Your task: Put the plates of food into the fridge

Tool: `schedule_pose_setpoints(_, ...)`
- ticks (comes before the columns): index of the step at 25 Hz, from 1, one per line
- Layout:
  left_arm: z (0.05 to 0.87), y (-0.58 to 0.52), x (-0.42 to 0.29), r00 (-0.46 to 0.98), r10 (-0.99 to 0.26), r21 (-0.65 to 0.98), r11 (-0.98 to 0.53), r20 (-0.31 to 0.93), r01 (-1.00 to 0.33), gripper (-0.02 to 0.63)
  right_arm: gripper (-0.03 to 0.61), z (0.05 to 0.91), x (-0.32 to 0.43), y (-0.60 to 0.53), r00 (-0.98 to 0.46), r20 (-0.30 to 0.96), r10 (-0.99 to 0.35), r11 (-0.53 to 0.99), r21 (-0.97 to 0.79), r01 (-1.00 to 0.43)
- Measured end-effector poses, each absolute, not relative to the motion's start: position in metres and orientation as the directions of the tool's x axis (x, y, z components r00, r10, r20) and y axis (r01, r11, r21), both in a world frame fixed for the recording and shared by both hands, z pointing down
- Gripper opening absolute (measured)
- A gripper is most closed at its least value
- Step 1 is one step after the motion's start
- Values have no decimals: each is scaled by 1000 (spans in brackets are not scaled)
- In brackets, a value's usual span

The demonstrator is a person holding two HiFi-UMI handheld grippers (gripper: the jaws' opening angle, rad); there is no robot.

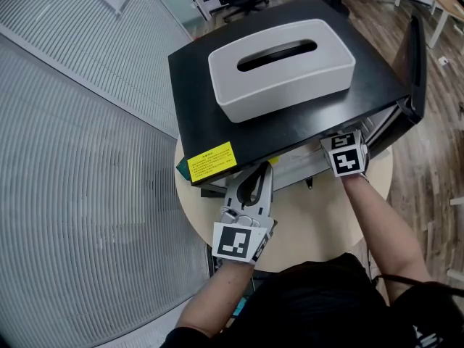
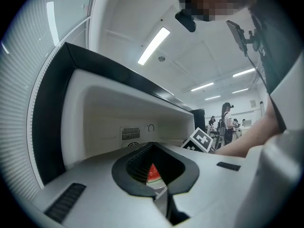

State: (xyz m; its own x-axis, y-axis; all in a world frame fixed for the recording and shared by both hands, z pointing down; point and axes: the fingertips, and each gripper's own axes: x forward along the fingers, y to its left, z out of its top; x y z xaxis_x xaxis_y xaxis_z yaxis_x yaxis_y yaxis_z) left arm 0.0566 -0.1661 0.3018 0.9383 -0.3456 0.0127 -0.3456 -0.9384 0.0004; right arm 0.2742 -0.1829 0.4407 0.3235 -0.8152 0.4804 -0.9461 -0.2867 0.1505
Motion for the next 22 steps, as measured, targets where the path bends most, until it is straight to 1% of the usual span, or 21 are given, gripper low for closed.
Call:
schedule_pose_setpoints(7,302,-163,56,937,-349,-2,-937,18,-349,5,350,432,268,-186,335,431,-838,-248,248,-937)
schedule_pose_setpoints(22,295,-146,47,930,-368,-18,-930,22,-368,5,350,415,257,-165,349,372,-860,-241,307,-921)
